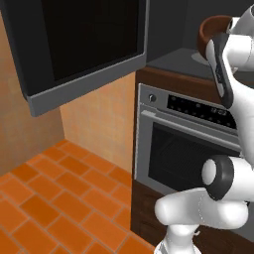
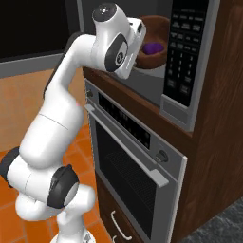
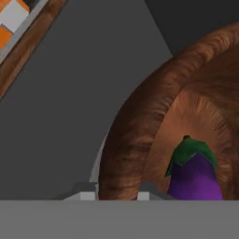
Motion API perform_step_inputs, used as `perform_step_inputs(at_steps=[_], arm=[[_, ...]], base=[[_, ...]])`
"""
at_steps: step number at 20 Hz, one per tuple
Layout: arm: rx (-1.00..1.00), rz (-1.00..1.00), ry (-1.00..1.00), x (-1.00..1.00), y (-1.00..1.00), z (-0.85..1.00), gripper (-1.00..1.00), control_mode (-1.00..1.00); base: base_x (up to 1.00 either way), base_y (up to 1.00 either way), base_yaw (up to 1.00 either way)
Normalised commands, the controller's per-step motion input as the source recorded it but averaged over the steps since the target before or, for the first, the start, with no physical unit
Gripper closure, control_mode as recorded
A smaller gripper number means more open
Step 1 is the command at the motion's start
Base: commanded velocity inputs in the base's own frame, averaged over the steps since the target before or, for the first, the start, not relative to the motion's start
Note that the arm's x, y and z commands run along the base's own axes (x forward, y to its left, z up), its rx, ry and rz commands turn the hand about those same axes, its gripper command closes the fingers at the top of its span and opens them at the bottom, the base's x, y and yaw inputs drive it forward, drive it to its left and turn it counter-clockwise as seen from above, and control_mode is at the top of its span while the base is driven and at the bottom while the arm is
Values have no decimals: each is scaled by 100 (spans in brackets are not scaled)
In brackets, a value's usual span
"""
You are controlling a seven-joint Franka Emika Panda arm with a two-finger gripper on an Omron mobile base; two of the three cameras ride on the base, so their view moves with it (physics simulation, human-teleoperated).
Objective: Pick the eggplant from the sink and place it in the bowl. Then pick the bowl and place it in the microwave. Then close the microwave door and press the start button.
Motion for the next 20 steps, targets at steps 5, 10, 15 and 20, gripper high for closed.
perform_step_inputs(at_steps=[5, 10, 15, 20], arm=[[0, 0, -1, 74, -46, -2, 100, -100], [0, 0, 0, 49, -28, -35, 100, -100], [-4, 0, 6, 28, -18, -58, -100, -100], [-5, 0, -3, 6, 0, -47, -100, -100]], base=[[0, 0, 0], [0, 0, 0], [0, 0, 0], [0, 0, 0]])
